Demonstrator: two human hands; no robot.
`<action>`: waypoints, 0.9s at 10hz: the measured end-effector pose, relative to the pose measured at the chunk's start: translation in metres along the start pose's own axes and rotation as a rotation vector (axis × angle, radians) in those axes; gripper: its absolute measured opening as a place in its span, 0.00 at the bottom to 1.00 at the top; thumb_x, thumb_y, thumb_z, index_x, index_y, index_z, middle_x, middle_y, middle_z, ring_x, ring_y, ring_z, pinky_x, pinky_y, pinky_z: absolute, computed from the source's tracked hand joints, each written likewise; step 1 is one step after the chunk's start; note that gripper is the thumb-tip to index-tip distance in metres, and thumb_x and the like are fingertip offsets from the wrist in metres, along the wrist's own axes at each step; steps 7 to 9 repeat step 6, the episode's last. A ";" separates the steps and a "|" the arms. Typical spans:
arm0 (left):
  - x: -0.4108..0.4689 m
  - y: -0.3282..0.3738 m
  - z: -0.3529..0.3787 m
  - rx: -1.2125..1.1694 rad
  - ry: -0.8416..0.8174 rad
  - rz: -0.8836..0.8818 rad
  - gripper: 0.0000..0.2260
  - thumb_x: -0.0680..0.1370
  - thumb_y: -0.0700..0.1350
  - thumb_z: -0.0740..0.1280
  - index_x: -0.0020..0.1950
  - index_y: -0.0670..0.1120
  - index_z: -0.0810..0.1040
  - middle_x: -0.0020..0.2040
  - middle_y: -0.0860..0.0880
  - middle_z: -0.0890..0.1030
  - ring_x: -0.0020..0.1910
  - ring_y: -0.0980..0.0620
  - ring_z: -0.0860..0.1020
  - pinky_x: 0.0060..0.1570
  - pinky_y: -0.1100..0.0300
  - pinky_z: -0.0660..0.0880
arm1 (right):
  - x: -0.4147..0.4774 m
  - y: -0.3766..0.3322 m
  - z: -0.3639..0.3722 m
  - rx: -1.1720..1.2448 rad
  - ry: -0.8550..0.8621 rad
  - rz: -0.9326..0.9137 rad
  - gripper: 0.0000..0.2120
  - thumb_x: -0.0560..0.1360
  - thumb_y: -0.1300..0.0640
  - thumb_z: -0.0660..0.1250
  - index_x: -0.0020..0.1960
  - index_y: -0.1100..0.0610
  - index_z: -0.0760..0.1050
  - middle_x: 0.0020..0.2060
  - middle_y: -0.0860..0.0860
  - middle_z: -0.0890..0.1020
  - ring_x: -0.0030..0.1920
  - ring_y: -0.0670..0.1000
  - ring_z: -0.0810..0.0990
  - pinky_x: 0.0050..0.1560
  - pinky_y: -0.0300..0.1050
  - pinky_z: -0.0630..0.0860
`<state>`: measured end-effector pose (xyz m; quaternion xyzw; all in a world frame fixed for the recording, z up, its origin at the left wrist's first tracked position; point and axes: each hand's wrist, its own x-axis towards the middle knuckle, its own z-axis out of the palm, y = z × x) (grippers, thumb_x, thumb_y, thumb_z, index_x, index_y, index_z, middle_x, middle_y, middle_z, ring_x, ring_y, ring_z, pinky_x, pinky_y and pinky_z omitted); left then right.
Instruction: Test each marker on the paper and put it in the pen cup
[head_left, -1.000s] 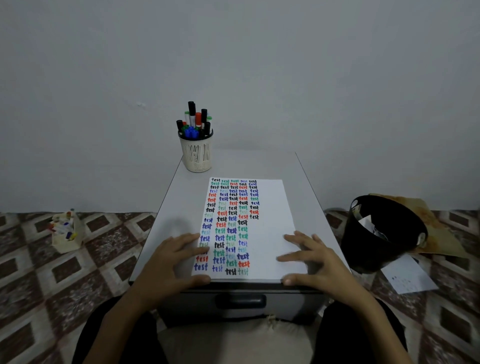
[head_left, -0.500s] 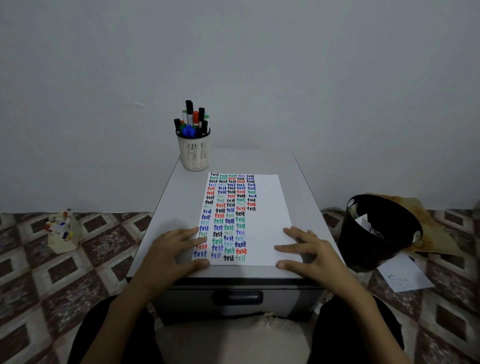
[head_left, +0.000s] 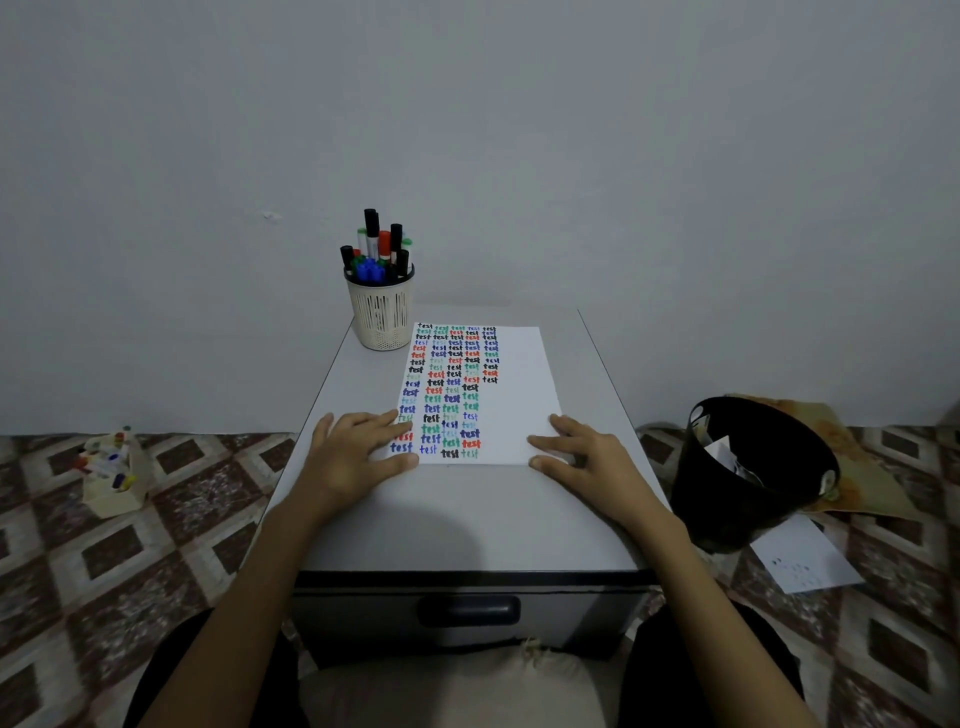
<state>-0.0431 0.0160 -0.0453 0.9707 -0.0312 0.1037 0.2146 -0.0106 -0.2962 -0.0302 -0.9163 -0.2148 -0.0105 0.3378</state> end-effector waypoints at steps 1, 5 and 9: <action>0.009 -0.003 0.002 -0.014 -0.012 -0.013 0.34 0.65 0.70 0.56 0.68 0.57 0.70 0.71 0.57 0.67 0.69 0.53 0.63 0.71 0.45 0.48 | 0.008 0.003 0.001 0.003 0.002 0.001 0.17 0.74 0.48 0.70 0.63 0.47 0.78 0.72 0.53 0.68 0.72 0.51 0.67 0.71 0.48 0.64; -0.024 0.012 0.007 -0.047 0.087 0.016 0.38 0.68 0.69 0.50 0.73 0.50 0.63 0.73 0.49 0.65 0.71 0.51 0.63 0.72 0.50 0.55 | 0.008 0.015 0.010 -0.045 0.035 -0.056 0.24 0.76 0.41 0.64 0.71 0.40 0.67 0.77 0.44 0.58 0.77 0.43 0.53 0.73 0.46 0.59; -0.054 0.025 0.005 -0.080 0.131 -0.007 0.38 0.70 0.67 0.50 0.74 0.47 0.59 0.72 0.48 0.65 0.70 0.51 0.64 0.70 0.50 0.59 | 0.005 0.014 0.010 -0.014 0.073 -0.032 0.25 0.76 0.40 0.64 0.72 0.40 0.66 0.77 0.44 0.58 0.77 0.42 0.51 0.74 0.47 0.58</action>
